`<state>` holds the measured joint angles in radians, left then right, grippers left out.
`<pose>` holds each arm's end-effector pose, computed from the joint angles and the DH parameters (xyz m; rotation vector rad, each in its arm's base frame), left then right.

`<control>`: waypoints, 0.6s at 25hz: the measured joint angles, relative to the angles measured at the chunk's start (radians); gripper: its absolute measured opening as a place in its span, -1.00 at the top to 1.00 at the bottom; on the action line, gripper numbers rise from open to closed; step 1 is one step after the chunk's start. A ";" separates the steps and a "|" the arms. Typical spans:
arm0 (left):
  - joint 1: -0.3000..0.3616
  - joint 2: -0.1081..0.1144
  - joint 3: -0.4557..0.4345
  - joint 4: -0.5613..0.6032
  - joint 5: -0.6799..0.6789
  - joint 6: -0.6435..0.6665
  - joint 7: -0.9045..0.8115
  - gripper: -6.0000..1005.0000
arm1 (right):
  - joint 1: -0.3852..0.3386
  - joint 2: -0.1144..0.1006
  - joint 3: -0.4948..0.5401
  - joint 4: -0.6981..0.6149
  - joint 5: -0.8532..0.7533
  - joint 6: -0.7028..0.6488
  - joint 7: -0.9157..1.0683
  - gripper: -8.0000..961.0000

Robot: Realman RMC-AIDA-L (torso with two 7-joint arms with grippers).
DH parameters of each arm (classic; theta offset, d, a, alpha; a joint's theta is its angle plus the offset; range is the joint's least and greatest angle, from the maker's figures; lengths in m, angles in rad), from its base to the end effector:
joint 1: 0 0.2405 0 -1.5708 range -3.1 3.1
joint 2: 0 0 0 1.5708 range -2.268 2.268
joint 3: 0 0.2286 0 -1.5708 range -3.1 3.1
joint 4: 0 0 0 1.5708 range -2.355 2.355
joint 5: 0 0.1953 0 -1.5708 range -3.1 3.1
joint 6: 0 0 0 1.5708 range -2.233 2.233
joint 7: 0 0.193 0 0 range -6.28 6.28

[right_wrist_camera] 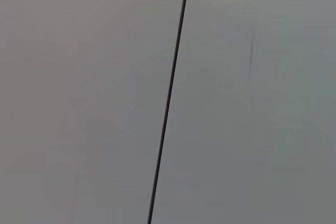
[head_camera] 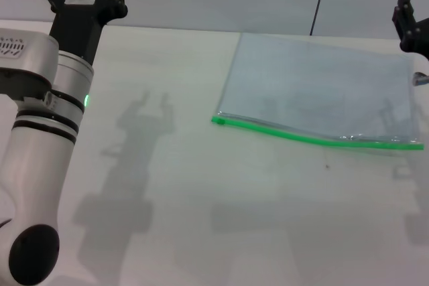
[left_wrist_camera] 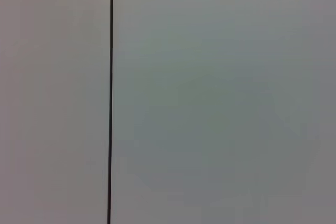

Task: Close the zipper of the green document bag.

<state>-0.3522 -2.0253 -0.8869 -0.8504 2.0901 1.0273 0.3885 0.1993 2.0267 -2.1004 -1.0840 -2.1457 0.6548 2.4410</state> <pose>-0.1740 0.3883 0.0250 -1.4494 -0.3856 -0.8542 0.1904 0.3867 0.0162 -1.5813 0.3775 0.5567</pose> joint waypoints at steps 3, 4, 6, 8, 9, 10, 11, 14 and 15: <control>0.000 -0.001 0.000 0.003 0.000 -0.005 0.001 0.34 | 0.004 0.000 -0.005 0.001 0.002 0.004 0.000 -0.31; -0.001 -0.001 0.000 0.004 0.000 -0.008 0.001 0.34 | 0.005 0.000 -0.006 0.002 0.002 0.005 0.000 -0.31; -0.003 -0.001 0.000 0.007 0.000 -0.017 0.001 0.34 | 0.010 -0.001 -0.007 0.007 0.003 0.005 0.000 -0.31; -0.011 -0.002 0.001 0.016 0.000 -0.032 0.001 0.34 | 0.020 -0.002 -0.009 0.018 0.003 0.006 0.000 -0.31; -0.015 -0.002 0.001 0.020 0.001 -0.039 0.001 0.34 | 0.026 -0.002 -0.011 0.026 0.003 0.006 0.000 -0.31; -0.027 -0.002 0.004 0.026 0.001 -0.056 0.001 0.34 | 0.029 -0.001 -0.012 0.030 0.003 0.006 0.000 -0.31; -0.032 -0.002 0.006 0.029 0.002 -0.065 0.002 0.34 | 0.031 -0.001 -0.013 0.033 0.003 0.006 0.001 -0.31; -0.047 -0.002 0.013 0.032 0.003 -0.083 0.005 0.34 | 0.033 -0.001 -0.021 0.033 0.004 0.006 0.007 -0.31; -0.048 -0.002 0.014 0.032 0.003 -0.083 0.008 0.34 | 0.036 0.000 -0.023 0.033 0.005 0.006 0.008 -0.31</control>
<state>-0.4007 -2.0269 -0.8728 -0.8186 2.0929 0.9448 0.3965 0.2355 2.0264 -2.1235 -1.0507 -2.1412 0.6610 2.4490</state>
